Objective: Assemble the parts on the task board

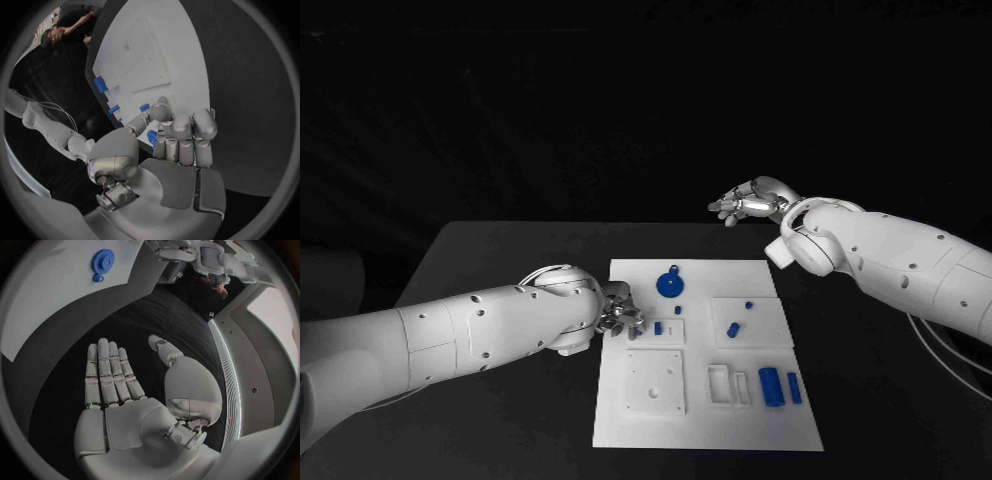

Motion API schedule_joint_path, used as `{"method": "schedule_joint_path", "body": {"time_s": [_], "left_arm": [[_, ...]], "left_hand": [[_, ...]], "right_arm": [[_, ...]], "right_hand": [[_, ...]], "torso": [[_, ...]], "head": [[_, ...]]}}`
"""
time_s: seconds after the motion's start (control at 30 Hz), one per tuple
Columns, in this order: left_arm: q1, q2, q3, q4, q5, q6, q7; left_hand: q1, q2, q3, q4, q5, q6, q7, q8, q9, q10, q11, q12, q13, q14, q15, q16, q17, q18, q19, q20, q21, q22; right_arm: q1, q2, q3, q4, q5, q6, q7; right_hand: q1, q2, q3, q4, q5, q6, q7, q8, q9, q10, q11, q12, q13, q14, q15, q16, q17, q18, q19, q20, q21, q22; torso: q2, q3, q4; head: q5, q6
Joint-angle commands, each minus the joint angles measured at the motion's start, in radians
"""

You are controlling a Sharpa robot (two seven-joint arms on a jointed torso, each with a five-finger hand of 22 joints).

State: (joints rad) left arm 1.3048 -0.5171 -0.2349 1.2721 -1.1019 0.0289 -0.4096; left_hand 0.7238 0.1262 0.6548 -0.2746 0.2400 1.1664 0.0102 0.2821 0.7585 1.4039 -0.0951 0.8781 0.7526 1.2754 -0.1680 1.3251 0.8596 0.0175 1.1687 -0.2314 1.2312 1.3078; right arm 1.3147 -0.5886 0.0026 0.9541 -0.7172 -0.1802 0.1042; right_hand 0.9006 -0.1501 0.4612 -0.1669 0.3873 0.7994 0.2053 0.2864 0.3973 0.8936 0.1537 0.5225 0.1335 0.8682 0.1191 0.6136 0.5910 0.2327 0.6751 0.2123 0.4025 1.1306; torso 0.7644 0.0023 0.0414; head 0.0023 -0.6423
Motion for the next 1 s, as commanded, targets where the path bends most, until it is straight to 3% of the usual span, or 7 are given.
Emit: {"method": "schedule_joint_path", "body": {"time_s": [0.03, 0.63, 1.0], "left_arm": [[-0.009, 0.007, -0.005, 0.000, -0.037, 0.042, 0.002], [-0.012, 0.017, -0.005, -0.052, -0.143, 0.052, 0.016], [-0.012, 0.016, -0.005, -0.046, -0.162, 0.055, 0.020]], "left_hand": [[0.011, 0.008, 0.024, -0.019, 0.209, 0.008, 0.001, -0.002, -0.002, 0.000, -0.006, 0.006, 0.001, 0.015, -0.023, 0.003, 0.001, 0.137, -0.005, -0.013, 0.005, 0.014], [0.014, 0.006, 0.026, -0.020, 0.211, 0.009, 0.001, -0.001, -0.002, 0.000, -0.006, 0.006, 0.002, 0.015, -0.024, 0.003, 0.002, 0.137, -0.005, -0.013, 0.006, 0.014], [0.019, 0.001, 0.029, -0.020, 0.213, 0.010, 0.000, 0.000, -0.001, 0.000, -0.006, 0.006, 0.002, 0.016, -0.024, 0.004, 0.003, 0.138, -0.005, -0.014, 0.008, 0.014]], "right_arm": [[0.000, 0.001, 0.000, 0.002, -0.007, 0.009, 0.005], [0.000, 0.000, 0.000, 0.011, -0.006, 0.014, 0.005], [0.000, -0.001, 0.000, 0.013, -0.006, 0.014, 0.005]], "right_hand": [[0.000, 0.008, -0.002, 0.002, 0.003, -0.003, 0.005, 0.002, -0.001, -0.005, 0.001, 0.005, -0.002, -0.008, -0.002, 0.006, -0.001, 0.019, 0.001, 0.007, -0.006, 0.001], [-0.001, 0.008, -0.002, 0.003, 0.003, -0.003, 0.005, 0.003, -0.002, -0.005, 0.001, 0.005, -0.003, -0.008, -0.002, 0.007, -0.002, 0.020, 0.001, 0.008, -0.006, 0.002], [-0.001, 0.008, -0.002, 0.003, 0.003, -0.003, 0.005, 0.003, -0.002, -0.005, 0.001, 0.006, -0.003, -0.008, -0.002, 0.007, -0.002, 0.020, 0.001, 0.008, -0.007, 0.002]], "torso": [[0.000, -0.0007, 0.0003], [-0.001, -0.0010, 0.0008], [-0.001, -0.0017, 0.0015]], "head": [[-0.001, 0.000], [-0.002, -0.002], [-0.005, -0.003]]}}
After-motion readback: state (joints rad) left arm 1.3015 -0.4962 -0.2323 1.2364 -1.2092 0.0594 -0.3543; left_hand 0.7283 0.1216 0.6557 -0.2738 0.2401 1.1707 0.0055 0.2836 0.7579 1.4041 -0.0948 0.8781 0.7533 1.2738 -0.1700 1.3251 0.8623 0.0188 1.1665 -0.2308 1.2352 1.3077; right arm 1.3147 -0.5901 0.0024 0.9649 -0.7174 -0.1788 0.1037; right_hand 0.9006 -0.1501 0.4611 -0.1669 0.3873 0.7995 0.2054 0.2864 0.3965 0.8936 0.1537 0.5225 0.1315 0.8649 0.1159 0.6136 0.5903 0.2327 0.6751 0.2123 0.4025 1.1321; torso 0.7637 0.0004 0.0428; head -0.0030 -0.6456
